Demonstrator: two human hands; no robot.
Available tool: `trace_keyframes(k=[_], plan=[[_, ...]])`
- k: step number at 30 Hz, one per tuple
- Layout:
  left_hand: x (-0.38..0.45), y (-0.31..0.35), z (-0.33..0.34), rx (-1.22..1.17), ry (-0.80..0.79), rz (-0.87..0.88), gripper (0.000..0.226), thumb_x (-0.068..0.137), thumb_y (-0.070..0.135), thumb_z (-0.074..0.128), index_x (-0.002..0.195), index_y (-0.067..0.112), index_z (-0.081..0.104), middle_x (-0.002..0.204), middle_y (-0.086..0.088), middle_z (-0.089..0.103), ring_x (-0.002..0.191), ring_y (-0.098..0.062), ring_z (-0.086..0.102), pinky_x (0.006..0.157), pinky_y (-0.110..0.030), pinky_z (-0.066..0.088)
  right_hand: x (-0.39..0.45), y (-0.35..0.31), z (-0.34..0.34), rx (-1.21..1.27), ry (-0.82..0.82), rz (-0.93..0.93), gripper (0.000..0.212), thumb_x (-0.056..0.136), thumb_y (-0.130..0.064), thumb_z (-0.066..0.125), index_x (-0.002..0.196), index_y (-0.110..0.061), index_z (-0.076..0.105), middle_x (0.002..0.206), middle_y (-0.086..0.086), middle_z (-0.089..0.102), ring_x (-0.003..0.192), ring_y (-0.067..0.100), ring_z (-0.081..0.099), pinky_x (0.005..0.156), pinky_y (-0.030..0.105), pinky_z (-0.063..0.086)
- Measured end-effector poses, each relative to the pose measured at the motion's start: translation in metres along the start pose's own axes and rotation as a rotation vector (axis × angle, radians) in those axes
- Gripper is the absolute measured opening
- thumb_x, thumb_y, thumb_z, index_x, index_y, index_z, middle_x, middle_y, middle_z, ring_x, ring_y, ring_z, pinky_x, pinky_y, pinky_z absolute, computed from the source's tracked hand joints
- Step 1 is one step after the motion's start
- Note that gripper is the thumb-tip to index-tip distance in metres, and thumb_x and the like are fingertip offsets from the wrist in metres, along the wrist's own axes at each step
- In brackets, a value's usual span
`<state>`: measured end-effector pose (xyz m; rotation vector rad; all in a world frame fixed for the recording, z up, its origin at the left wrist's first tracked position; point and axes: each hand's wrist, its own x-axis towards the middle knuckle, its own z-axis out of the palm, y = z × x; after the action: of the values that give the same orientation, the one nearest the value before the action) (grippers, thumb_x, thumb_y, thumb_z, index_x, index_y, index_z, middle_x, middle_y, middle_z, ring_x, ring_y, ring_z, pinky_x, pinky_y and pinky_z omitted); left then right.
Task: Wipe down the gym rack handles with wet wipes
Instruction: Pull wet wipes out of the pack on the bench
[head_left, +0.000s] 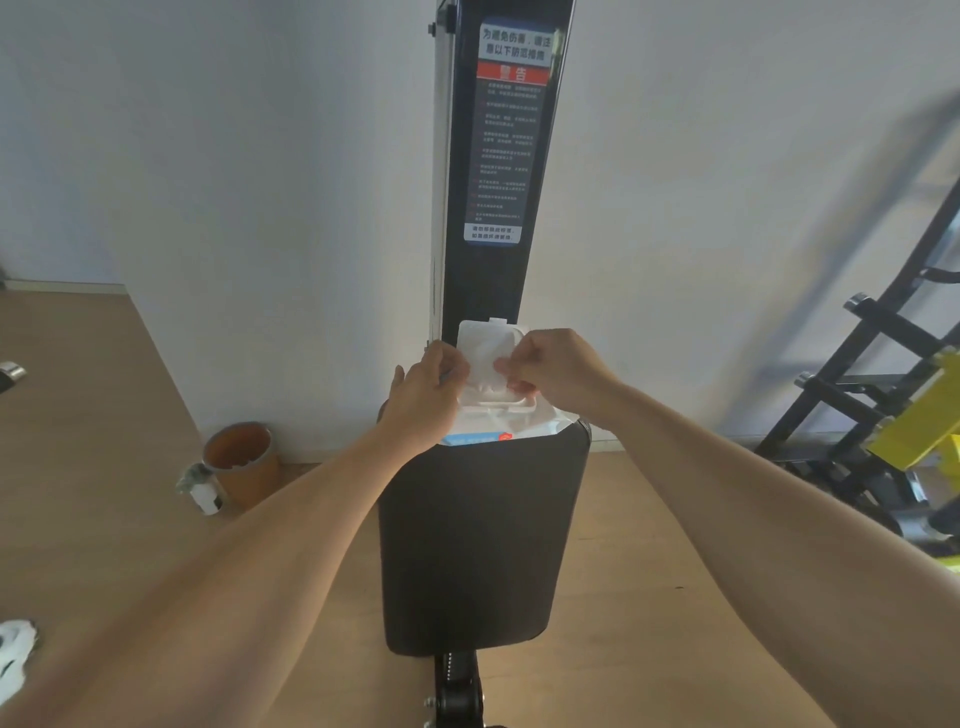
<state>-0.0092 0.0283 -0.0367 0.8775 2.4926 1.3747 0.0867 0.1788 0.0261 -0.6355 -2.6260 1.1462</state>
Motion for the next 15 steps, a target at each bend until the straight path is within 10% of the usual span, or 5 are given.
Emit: trace_keyframes(k=[7,15], plan=[[0.0001,0.0024,0.0004,0.085,-0.004,0.041,0.015,0.099,0.044,0.054,0.107,0.033,0.048,0.106,0.013,0.057,0.096,-0.015,0.050,0.117,-0.056,0.029,0.0001,-0.0044,0.0048,0.066,0.052,-0.079,0.022,0.095,-0.024,0.064,0.075,-0.022,0.055,0.082,-0.002,0.066,0.053,0.005,0.062,0.050,0.016,0.043],[0.0003,0.0040,0.0052,0.121,0.068,0.041,0.027,0.100,0.048,0.048,0.100,0.022,0.058,0.096,0.008,0.065,0.089,-0.015,0.053,0.115,-0.055,0.029,-0.0013,-0.0002,0.0030,0.153,0.031,-0.065,0.034,0.089,0.006,0.047,0.110,-0.019,0.058,0.102,0.004,0.070,0.084,0.023,0.070,0.056,0.026,0.053]])
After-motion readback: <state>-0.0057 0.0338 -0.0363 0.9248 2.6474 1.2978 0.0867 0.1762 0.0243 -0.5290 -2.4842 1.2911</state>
